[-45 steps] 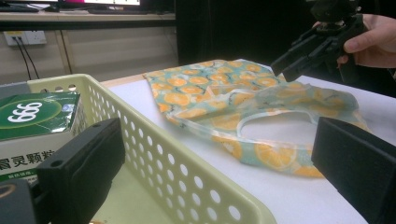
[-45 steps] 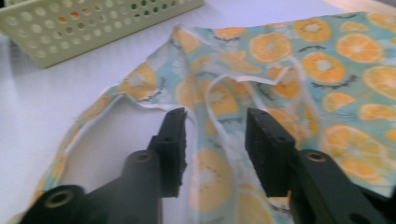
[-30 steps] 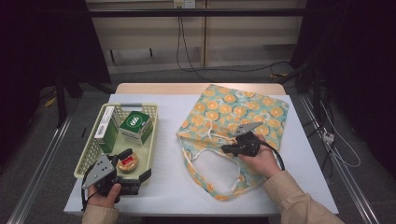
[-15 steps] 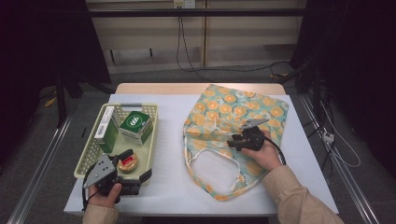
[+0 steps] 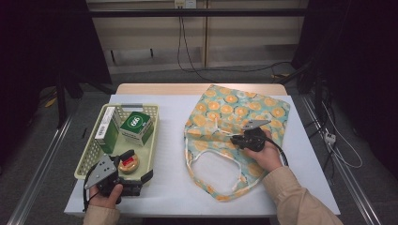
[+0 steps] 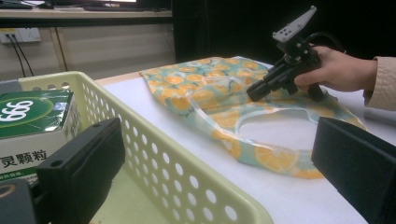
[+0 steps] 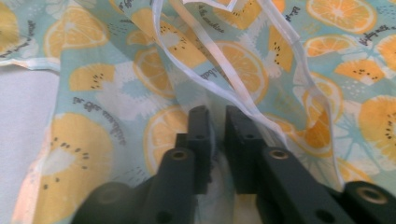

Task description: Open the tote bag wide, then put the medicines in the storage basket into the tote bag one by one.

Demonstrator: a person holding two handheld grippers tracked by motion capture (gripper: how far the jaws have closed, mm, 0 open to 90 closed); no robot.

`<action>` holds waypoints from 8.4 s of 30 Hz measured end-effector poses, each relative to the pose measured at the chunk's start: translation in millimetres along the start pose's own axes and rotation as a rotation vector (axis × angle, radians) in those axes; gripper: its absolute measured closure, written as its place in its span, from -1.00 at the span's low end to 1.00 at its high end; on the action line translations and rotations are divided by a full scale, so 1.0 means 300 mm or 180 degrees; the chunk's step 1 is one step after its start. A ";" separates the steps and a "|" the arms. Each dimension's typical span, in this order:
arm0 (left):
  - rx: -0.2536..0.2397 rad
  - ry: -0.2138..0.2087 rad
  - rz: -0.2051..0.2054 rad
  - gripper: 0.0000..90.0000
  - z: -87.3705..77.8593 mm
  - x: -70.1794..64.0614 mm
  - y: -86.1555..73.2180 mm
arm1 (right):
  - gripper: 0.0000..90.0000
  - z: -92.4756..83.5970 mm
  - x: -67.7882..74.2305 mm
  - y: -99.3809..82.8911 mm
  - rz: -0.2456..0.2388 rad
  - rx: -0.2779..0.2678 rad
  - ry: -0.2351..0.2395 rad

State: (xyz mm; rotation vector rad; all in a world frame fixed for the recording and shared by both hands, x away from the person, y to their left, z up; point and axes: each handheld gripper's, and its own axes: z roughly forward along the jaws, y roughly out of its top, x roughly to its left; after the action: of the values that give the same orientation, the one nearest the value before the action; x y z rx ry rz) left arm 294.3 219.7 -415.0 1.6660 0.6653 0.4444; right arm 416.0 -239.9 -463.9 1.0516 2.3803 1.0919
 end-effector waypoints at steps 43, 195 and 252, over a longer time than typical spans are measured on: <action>-0.0019 -0.0025 -0.0008 -0.95 0.007 0.002 0.043 | 1.00 -0.196 -0.081 0.276 0.0260 -0.0437 -0.0042; 0.2050 -0.0465 0.0165 -0.55 0.183 0.331 0.056 | 1.00 -0.192 -0.031 0.300 0.0279 -0.0485 0.0227; 0.1616 -0.1010 0.0150 -0.55 0.501 -0.032 0.349 | 1.00 -0.189 -0.012 0.335 0.0304 -0.0536 0.0248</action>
State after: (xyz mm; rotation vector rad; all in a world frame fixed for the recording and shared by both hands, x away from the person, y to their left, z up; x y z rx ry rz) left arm 399.7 88.2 -342.0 2.1760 0.5263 0.0326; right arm 436.9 -227.9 -350.9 1.0912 2.2691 1.3643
